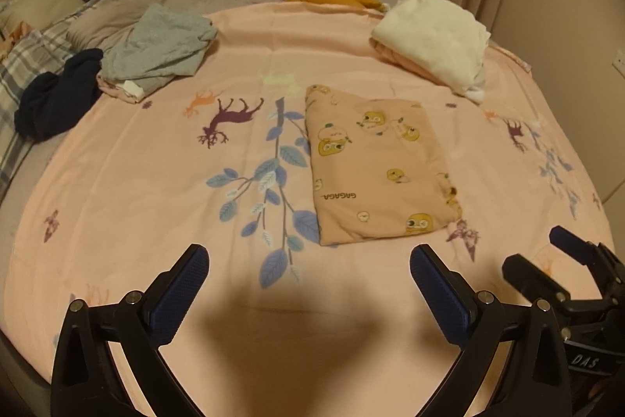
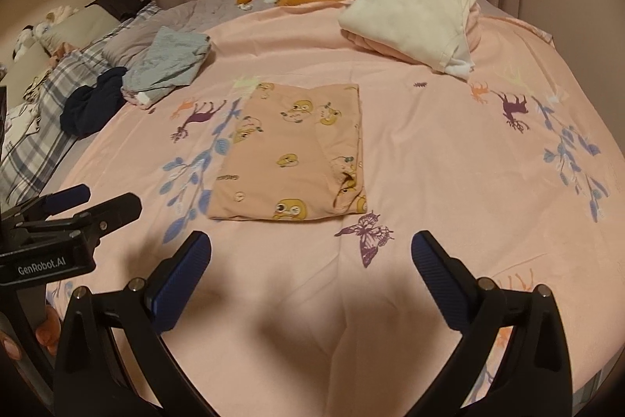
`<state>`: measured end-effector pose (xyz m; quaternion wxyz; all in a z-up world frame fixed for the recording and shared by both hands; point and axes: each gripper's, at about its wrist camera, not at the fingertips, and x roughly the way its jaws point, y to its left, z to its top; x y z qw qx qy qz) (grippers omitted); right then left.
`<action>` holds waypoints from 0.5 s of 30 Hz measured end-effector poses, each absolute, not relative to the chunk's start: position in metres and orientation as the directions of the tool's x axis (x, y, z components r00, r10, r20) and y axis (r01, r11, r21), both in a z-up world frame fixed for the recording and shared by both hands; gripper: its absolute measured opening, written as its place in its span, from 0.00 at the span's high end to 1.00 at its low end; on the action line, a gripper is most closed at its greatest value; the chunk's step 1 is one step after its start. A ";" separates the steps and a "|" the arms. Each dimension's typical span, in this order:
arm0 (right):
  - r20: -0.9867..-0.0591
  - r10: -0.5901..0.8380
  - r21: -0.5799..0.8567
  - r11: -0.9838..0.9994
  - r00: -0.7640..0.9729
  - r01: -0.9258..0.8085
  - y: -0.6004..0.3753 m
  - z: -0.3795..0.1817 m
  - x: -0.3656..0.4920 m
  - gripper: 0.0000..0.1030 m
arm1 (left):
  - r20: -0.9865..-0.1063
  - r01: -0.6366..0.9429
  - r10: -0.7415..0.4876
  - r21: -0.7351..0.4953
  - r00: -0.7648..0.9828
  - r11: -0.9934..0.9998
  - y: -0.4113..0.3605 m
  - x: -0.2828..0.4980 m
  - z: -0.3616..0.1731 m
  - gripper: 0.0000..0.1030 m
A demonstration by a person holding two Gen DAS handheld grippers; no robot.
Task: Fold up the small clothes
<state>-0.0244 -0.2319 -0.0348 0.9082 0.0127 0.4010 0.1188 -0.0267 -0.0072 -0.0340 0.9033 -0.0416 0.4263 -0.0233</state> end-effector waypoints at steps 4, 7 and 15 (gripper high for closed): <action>-0.710 0.232 0.113 0.969 0.665 -0.218 -0.228 -0.021 -0.038 0.00 | -0.747 0.002 -0.063 -0.082 0.662 0.997 -0.009 -0.038 -0.019 0.01; -0.691 0.243 0.115 0.967 0.680 -0.229 -0.226 -0.010 -0.046 0.00 | -0.735 0.012 -0.064 -0.076 0.675 0.997 -0.012 -0.045 -0.009 0.01; -0.686 0.255 0.123 0.964 0.681 -0.237 -0.222 -0.006 -0.051 0.00 | -0.715 0.006 -0.023 -0.026 0.699 1.000 -0.020 -0.057 -0.001 0.01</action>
